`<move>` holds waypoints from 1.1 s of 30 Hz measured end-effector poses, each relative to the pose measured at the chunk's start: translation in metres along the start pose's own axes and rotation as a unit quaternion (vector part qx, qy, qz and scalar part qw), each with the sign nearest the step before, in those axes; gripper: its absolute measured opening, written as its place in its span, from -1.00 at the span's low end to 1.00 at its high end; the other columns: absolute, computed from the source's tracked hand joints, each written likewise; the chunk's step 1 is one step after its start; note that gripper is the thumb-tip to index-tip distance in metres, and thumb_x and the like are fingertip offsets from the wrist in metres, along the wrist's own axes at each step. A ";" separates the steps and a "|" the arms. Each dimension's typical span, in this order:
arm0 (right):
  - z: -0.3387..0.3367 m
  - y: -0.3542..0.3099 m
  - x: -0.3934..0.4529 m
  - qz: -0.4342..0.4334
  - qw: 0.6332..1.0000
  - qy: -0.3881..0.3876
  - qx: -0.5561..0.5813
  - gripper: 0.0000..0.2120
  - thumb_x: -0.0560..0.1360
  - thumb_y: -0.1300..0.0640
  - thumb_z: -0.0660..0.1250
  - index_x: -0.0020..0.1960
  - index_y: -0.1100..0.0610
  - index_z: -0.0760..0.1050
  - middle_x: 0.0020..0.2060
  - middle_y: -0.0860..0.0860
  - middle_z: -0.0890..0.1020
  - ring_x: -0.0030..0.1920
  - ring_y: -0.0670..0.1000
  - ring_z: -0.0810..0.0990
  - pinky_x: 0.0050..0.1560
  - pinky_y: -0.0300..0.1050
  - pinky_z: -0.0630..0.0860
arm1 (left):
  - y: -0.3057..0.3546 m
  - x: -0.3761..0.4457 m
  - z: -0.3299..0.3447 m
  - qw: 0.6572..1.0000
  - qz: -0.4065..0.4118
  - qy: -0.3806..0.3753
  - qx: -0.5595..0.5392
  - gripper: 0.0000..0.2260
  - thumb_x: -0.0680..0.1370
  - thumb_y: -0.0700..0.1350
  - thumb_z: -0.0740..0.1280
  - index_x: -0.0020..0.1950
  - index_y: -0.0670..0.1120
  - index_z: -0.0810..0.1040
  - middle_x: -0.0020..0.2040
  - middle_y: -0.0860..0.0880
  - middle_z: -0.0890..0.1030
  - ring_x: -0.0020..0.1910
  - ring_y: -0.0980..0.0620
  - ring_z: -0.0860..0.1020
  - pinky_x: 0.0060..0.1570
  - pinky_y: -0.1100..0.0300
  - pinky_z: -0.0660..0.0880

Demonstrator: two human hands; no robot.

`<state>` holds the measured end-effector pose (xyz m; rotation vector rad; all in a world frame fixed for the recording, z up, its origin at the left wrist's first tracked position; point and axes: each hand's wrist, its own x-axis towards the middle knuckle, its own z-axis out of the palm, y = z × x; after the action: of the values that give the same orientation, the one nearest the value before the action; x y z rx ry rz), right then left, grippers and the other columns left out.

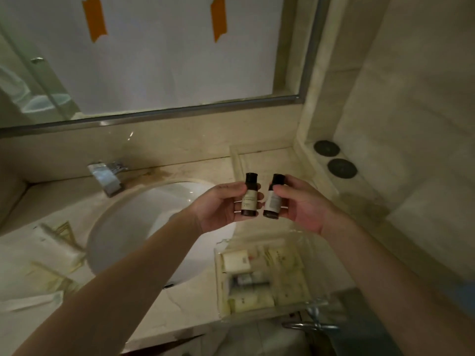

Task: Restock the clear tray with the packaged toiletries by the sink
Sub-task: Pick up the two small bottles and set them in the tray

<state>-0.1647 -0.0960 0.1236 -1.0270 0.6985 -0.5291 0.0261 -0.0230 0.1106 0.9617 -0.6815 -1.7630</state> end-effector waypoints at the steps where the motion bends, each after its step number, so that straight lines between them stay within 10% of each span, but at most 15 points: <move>1: -0.007 0.000 -0.004 0.000 1.000 0.008 -0.015 -0.86 0.52 0.26 0.29 0.08 0.20 0.45 -0.07 0.12 0.57 -0.09 0.10 0.60 -0.19 -0.02 0.62 | -0.004 0.005 0.006 1.000 -0.006 -0.001 0.002 -0.69 0.47 -0.11 0.28 0.18 -0.16 0.54 -0.01 -0.12 0.65 -0.08 -0.04 0.65 -0.06 0.09 0.61; 11: -0.052 0.004 -0.031 0.009 0.996 0.082 -0.022 -0.85 0.55 0.16 0.28 -0.19 0.15 0.47 -0.26 0.05 0.54 -0.25 0.06 0.60 -0.13 0.05 0.57 | -0.029 0.042 0.044 0.998 -0.047 -0.021 0.020 -0.73 0.44 -0.12 0.33 0.12 -0.14 0.52 -0.03 -0.14 0.66 -0.08 -0.08 0.63 -0.04 0.06 0.59; 19: -0.076 0.014 -0.038 0.009 0.998 0.055 -0.011 -0.75 0.59 0.36 0.12 0.09 0.19 0.55 -0.09 0.17 0.64 -0.07 0.11 0.63 -0.08 -0.03 0.57 | -0.039 0.052 0.049 0.998 -0.064 -0.017 0.013 -0.73 0.45 -0.12 0.32 0.13 -0.15 0.51 -0.01 -0.14 0.61 -0.10 -0.06 0.64 -0.12 0.09 0.61; 33: -0.089 0.059 -0.025 -0.009 0.994 0.059 -0.096 -0.81 0.55 0.36 0.20 -0.05 0.10 0.50 -0.04 0.09 0.70 -0.01 0.03 0.57 -0.14 -0.08 0.35 | -0.065 0.050 0.031 0.993 -0.094 0.070 0.034 -0.77 0.54 -0.15 0.23 0.16 -0.16 0.53 -0.04 -0.08 0.59 -0.12 -0.04 0.65 -0.12 0.10 0.60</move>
<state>-0.2430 -0.1058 0.0475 -1.1889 0.8583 -0.5497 -0.0419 -0.0455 0.0606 1.2183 -0.5800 -1.8230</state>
